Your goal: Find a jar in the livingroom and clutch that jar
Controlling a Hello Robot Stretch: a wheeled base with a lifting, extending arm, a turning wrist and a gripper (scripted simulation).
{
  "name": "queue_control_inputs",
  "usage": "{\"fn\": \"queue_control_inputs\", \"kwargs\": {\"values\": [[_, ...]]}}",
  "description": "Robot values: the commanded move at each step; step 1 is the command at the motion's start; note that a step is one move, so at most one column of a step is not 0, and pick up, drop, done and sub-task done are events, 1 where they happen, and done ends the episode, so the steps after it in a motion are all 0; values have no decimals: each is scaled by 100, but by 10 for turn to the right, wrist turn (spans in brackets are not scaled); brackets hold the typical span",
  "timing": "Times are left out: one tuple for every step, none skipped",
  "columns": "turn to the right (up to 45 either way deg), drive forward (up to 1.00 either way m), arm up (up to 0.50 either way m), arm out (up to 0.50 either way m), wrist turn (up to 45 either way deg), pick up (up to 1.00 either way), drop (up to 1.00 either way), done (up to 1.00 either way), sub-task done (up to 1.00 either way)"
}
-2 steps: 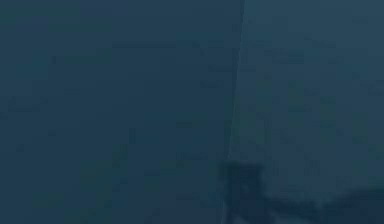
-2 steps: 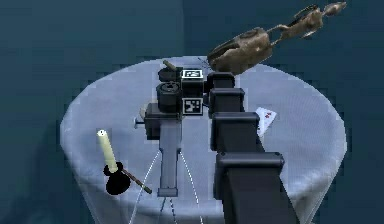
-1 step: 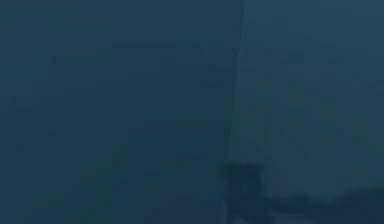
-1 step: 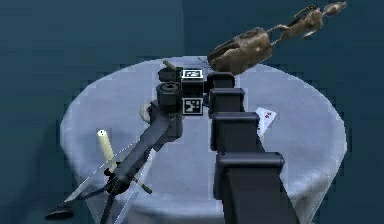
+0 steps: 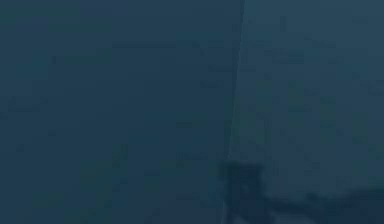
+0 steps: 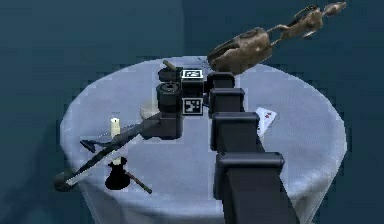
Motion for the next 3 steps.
{"fn": "queue_control_inputs", "kwargs": {"values": [[0,0,0,0,450,0,0,0,0],[0,0,0,0,210,0,0,0,0],[0,0,0,0,0,100,0,0,0]]}}
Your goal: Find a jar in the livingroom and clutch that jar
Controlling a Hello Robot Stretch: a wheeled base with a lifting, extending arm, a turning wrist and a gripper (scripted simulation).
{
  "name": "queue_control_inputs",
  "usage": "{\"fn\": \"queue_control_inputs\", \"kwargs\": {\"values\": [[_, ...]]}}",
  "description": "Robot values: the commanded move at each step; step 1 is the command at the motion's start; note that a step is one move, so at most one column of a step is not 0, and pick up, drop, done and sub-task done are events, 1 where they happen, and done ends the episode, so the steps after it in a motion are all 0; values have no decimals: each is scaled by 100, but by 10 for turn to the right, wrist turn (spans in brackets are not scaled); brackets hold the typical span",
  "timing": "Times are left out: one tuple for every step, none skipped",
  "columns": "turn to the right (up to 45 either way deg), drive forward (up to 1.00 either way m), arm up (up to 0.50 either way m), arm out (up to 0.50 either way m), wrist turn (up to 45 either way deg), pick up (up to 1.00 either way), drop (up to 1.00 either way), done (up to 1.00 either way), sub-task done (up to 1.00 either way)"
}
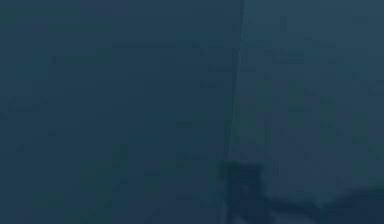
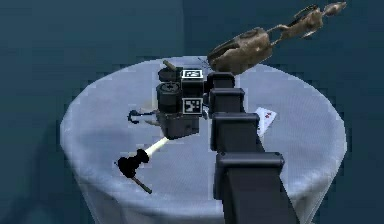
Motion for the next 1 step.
{"fn": "queue_control_inputs", "kwargs": {"values": [[0,0,0,0,0,0,0,100,0]]}}
